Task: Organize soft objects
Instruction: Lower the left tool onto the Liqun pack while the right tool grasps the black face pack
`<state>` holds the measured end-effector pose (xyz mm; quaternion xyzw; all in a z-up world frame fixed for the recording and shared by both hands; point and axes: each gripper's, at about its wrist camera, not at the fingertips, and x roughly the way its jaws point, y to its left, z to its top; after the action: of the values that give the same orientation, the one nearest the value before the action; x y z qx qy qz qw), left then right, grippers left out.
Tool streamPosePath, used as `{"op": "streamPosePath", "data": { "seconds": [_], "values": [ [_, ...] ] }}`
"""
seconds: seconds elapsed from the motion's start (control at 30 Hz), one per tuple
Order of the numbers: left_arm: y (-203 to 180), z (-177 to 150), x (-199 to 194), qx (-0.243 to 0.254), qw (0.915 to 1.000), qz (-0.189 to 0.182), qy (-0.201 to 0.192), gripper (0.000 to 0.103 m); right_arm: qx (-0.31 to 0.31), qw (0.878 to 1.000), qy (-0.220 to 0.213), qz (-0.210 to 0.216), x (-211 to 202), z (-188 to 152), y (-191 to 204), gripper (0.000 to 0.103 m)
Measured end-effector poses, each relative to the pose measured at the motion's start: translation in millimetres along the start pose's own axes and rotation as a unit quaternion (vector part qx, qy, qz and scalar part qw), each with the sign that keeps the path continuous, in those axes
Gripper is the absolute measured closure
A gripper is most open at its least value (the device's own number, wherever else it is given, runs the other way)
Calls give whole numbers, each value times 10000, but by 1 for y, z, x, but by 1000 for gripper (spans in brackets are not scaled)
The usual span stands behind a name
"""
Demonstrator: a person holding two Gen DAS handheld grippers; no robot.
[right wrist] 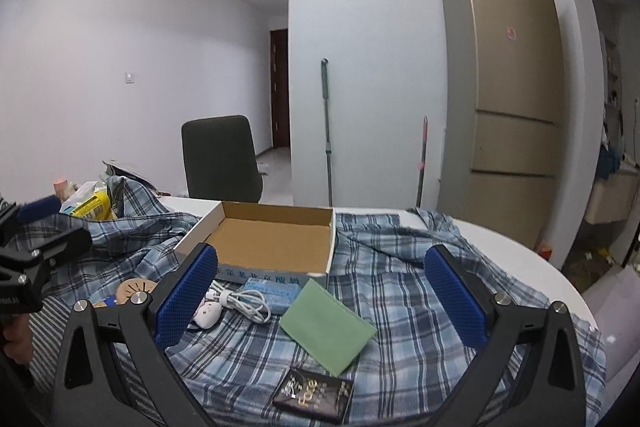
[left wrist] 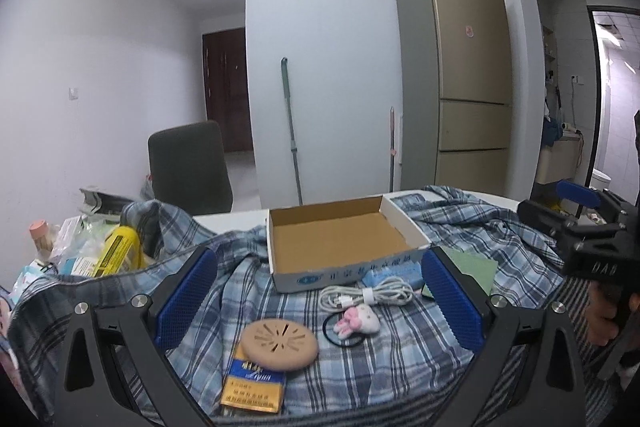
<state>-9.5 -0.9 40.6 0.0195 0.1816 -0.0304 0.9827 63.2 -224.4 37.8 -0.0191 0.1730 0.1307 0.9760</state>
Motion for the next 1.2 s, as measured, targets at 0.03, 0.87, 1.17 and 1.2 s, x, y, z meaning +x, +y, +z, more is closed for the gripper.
{"op": "streamPosePath", "data": {
  "seconds": [0.03,0.87,1.17,1.2],
  "values": [
    [1,-1,-1,-23,10000,-5,50,0,54,10000,65,0,-2,1,-1,0],
    [35,-42,36,-734,9914,-205,1062,0,-46,9823,1871,-5,53,-29,11,1],
    [35,-55,18,-561,9884,-302,1375,0,13,9710,2368,328,48,-46,20,5],
    [35,-57,17,-549,9880,-291,1412,0,-42,9699,2407,368,49,-50,22,7]
  ]
}}
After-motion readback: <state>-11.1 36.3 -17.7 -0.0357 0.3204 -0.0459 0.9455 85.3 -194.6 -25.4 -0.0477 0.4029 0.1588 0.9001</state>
